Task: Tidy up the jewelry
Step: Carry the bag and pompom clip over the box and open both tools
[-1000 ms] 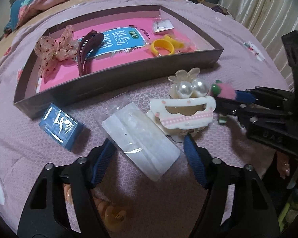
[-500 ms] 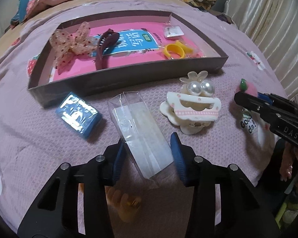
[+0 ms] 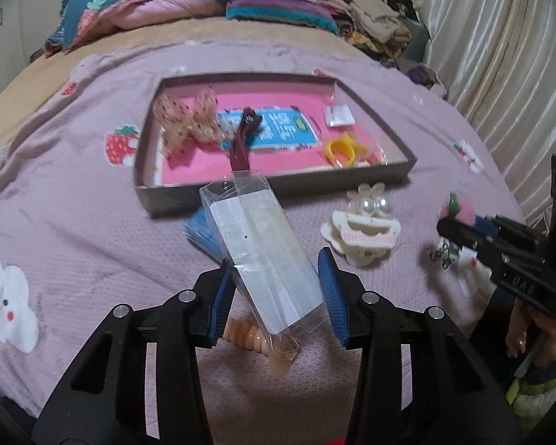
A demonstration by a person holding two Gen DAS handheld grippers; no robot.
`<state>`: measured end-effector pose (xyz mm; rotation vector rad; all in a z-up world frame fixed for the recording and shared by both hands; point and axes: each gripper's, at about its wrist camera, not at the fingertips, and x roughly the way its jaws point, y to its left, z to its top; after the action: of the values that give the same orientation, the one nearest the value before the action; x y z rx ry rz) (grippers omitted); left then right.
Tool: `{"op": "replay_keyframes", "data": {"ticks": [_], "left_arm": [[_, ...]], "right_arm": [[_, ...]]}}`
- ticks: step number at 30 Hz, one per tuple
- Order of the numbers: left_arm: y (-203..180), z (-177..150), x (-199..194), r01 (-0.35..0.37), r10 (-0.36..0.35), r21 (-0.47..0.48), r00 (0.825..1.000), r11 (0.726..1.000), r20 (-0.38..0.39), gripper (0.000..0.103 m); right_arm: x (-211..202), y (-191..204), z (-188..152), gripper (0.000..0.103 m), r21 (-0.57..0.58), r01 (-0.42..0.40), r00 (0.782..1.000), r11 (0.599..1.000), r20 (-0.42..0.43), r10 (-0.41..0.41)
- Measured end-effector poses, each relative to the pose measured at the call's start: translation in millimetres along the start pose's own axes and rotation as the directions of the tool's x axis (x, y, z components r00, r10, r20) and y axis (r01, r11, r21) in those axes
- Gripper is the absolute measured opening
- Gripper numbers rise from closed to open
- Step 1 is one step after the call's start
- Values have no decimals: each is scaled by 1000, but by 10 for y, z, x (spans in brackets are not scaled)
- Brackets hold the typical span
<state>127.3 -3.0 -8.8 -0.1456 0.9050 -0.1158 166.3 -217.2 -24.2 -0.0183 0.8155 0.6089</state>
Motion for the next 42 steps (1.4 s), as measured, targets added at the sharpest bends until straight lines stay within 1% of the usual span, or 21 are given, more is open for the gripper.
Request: {"op": "replay_keyframes", "data": {"ticks": [7, 10, 19, 25, 33, 42], "left_arm": [[118, 86, -239, -2, 4, -27, 998, 1000, 68, 35], [160, 113, -299, -10, 13, -34, 996, 999, 85, 35], [353, 198, -362, -17, 26, -80, 993, 997, 113, 35], [422, 297, -371, -20, 32, -89, 991, 996, 130, 35], [413, 503, -333, -20, 30, -72, 989, 997, 143, 35], [302, 729, -250, -19, 25, -41, 988, 999, 151, 35]], "right_arm": [[-129, 171, 78, 29, -27, -16, 999, 1000, 31, 17], [-142, 248, 105, 29, -39, -26, 999, 999, 36, 28], [-94, 419, 232, 29, -82, -40, 998, 996, 48, 45], [-68, 456, 316, 29, -98, -36, 997, 995, 61, 42], [-39, 477, 507, 29, -117, -19, 996, 993, 79, 28], [-46, 441, 824, 29, -128, 7, 993, 992, 121, 9]]}}
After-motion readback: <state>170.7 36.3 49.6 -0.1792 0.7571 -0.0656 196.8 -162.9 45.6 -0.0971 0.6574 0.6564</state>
